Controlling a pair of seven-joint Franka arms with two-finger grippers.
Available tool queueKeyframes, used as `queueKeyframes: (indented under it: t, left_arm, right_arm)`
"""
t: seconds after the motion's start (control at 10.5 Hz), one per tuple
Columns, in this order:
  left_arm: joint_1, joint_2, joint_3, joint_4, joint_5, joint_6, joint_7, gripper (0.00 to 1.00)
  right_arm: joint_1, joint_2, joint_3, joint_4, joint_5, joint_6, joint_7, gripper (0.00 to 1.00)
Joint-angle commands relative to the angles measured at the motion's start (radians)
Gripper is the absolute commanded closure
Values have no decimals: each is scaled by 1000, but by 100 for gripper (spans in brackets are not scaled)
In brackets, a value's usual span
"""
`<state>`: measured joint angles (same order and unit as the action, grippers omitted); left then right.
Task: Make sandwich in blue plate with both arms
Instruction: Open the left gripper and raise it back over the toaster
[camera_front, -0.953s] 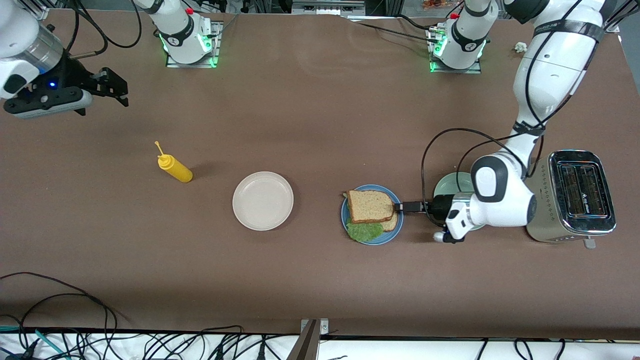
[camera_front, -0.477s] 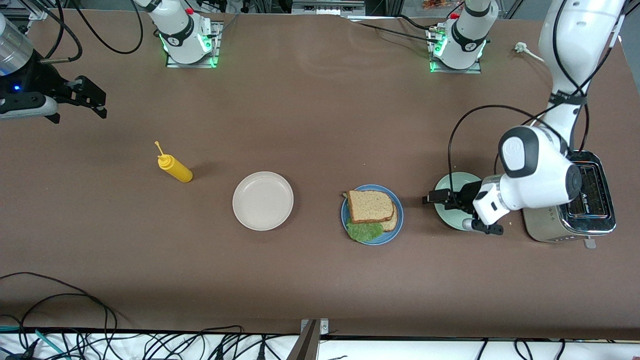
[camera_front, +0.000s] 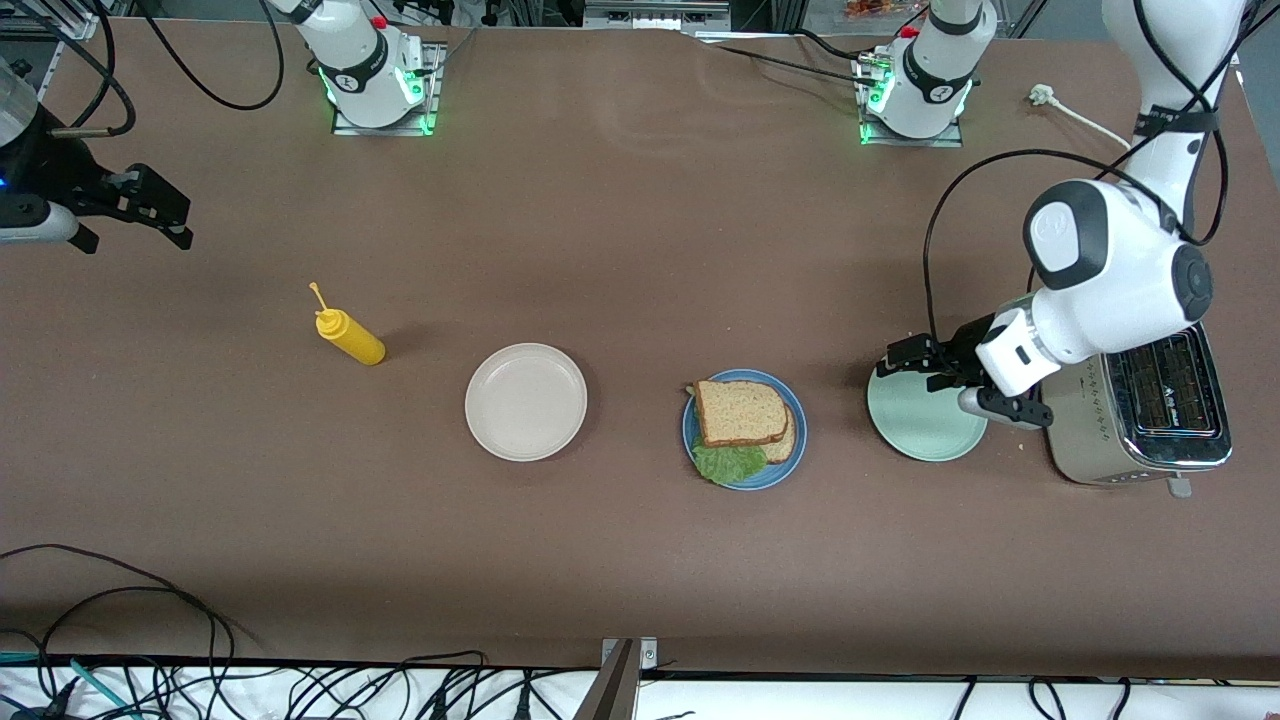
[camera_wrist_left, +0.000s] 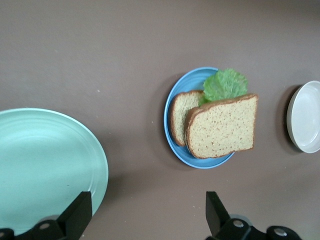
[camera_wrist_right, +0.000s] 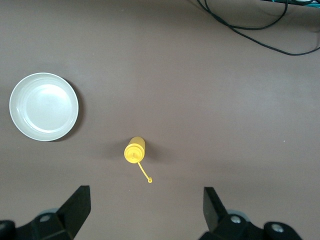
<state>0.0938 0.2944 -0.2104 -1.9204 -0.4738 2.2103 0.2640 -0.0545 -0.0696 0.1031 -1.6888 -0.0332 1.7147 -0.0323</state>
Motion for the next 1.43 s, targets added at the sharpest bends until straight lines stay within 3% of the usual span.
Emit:
queueKeyframes:
  t: [0.0, 0.29, 0.48, 0.76, 1.05, 1.33]
  left_arm:
    - [-9, -161, 103, -49, 81, -47, 1, 0]
    - [-25, -257, 141, -7, 291, -151, 0, 0]
    - [-68, -284, 186, 104, 395, -309, -2, 0]
    - [-88, -285, 183, 305, 519, -562, -34, 0]
    - [-103, -284, 171, 414, 560, -711, -190, 0]
    - [-117, -284, 149, 462, 557, -774, -458, 0]
  right_arm:
    - [-13, 24, 1, 18, 10, 69, 12, 0]
    - [-24, 42, 1, 17, 10, 106, 12, 0]
    - [-24, 42, -10, 21, 1, 126, 12, 0]
    - [-28, 39, -14, 21, -1, 120, 11, 0]
    - [-28, 43, -28, 18, -2, 128, 8, 0]
    - [-28, 60, -28, 18, -1, 131, 9, 0]
